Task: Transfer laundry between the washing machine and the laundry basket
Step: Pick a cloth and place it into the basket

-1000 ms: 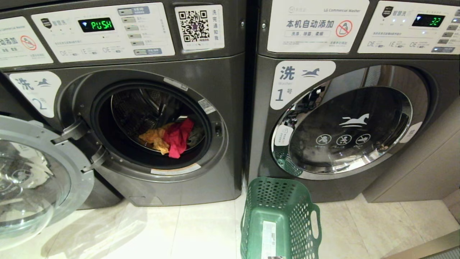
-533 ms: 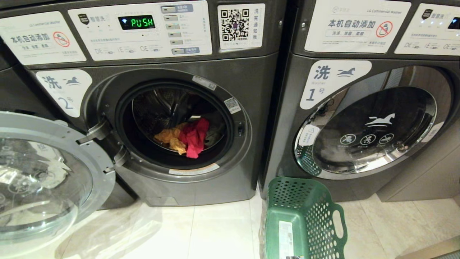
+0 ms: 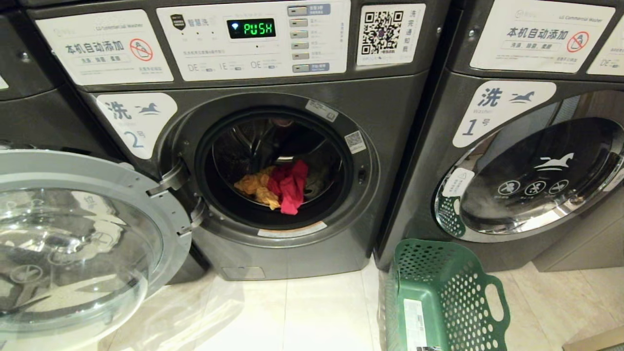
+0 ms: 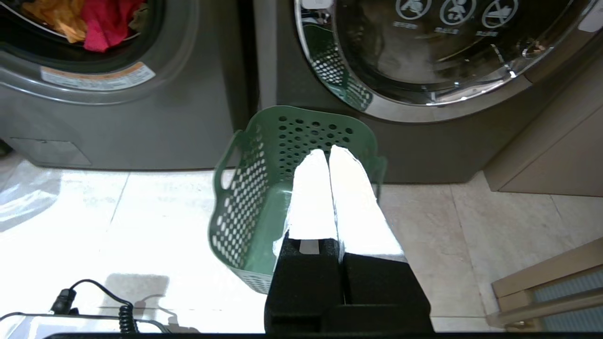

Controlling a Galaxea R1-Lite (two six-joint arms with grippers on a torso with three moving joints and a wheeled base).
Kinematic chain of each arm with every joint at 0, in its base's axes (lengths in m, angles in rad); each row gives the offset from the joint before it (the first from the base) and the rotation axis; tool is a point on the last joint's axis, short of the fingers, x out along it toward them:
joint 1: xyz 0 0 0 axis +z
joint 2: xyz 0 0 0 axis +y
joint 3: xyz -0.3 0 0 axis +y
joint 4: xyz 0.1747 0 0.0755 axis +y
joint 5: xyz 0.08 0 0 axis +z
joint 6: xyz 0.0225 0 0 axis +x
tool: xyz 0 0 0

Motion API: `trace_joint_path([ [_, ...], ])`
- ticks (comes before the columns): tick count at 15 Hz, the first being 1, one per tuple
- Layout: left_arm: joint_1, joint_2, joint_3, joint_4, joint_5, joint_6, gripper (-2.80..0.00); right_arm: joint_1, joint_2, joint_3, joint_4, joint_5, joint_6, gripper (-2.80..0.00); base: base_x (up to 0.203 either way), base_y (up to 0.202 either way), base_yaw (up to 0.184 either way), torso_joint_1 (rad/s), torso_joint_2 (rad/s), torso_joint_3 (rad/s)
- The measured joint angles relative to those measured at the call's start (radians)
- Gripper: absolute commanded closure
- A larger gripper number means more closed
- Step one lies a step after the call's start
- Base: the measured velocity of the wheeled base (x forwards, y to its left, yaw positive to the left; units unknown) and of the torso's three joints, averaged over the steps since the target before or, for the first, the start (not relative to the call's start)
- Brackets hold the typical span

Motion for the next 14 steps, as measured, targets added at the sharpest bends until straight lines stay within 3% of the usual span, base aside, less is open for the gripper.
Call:
trace_joint_path([
  [4,0.0,0.0,0.0,0.0,0.0,0.0,0.0,0.0,0.0,0.0,0.0,-0.002,-0.001,0.0,0.0,0.173,-0.001,0.002,0.0,0.003],
  [9,0.0,0.0,0.0,0.0,0.0,0.001,0.0,0.0,0.0,0.0,0.001,-0.003,0.0,0.0,0.0,0.014,0.0,0.0,0.0,0.001],
  [14,0.0,0.001,0.0,0.0,0.0,0.001,0.0,0.0,0.0,0.0,0.001,-0.003,-0.001,0.0,0.172,0.0,-0.002,0.003,0.0,0.001],
])
